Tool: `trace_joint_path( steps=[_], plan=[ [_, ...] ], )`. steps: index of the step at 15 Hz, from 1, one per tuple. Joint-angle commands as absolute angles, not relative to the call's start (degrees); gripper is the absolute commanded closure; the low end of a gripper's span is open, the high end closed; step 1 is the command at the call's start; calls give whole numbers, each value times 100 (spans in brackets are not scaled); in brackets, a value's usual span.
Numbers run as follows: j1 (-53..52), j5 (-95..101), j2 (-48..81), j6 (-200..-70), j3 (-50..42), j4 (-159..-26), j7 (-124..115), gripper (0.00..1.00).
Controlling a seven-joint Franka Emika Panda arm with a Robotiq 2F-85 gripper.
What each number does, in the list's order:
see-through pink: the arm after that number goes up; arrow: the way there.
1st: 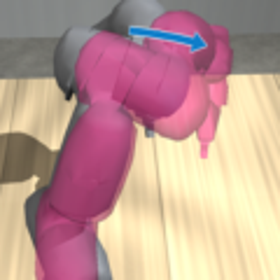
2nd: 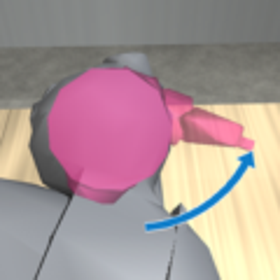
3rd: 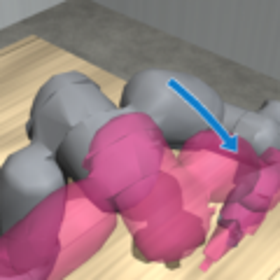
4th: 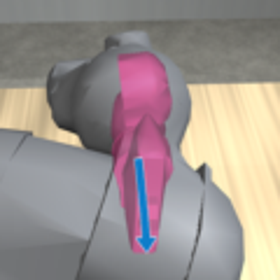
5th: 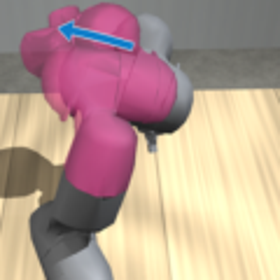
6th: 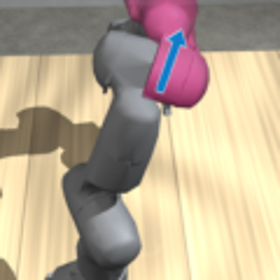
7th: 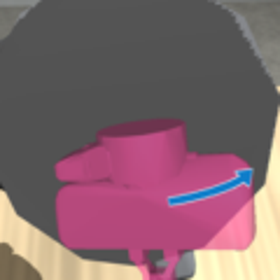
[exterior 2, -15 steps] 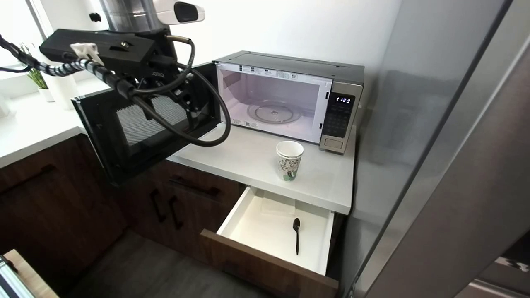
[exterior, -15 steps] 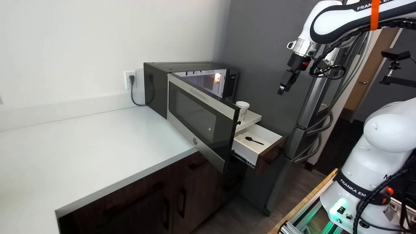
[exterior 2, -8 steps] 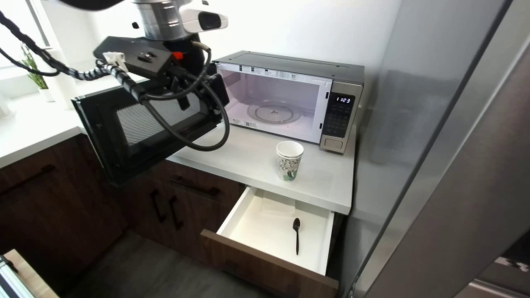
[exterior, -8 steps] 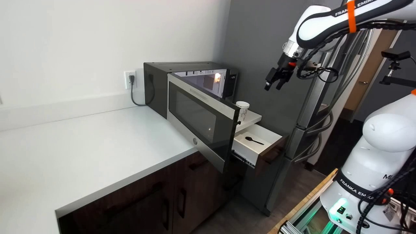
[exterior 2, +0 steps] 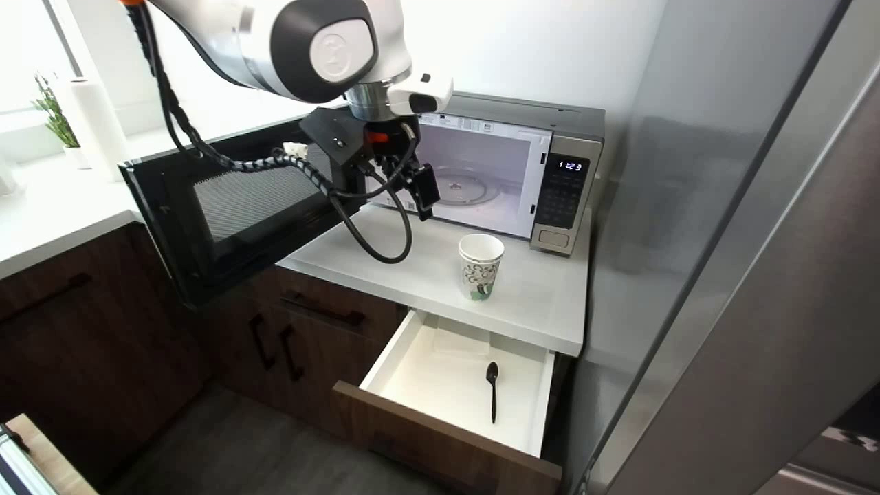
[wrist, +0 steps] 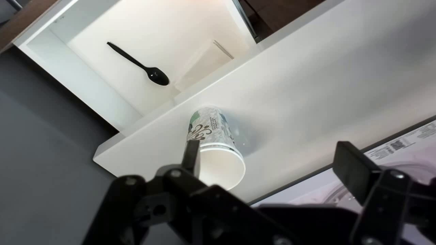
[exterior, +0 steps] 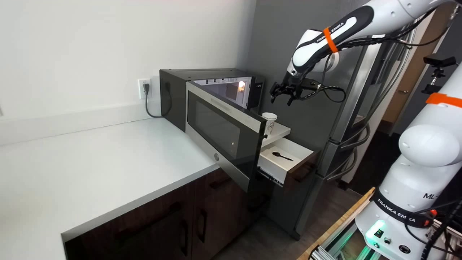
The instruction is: Put the paper cups on the microwave
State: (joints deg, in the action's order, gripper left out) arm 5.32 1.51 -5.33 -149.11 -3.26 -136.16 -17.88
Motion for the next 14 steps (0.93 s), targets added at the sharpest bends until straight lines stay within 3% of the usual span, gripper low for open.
trace_joint_path(
  steps=[1,4,11,14],
  plan=[
    [625,531,537,-14892,-339,-12676,-3123,0],
    [488,458,1020,-14828,-616,-12180,-3887,0],
    [422,448,772,-14920,-636,-12445,-3400,0],
    [341,1299,1103,-14694,-988,-12146,-4521,0]
  ],
)
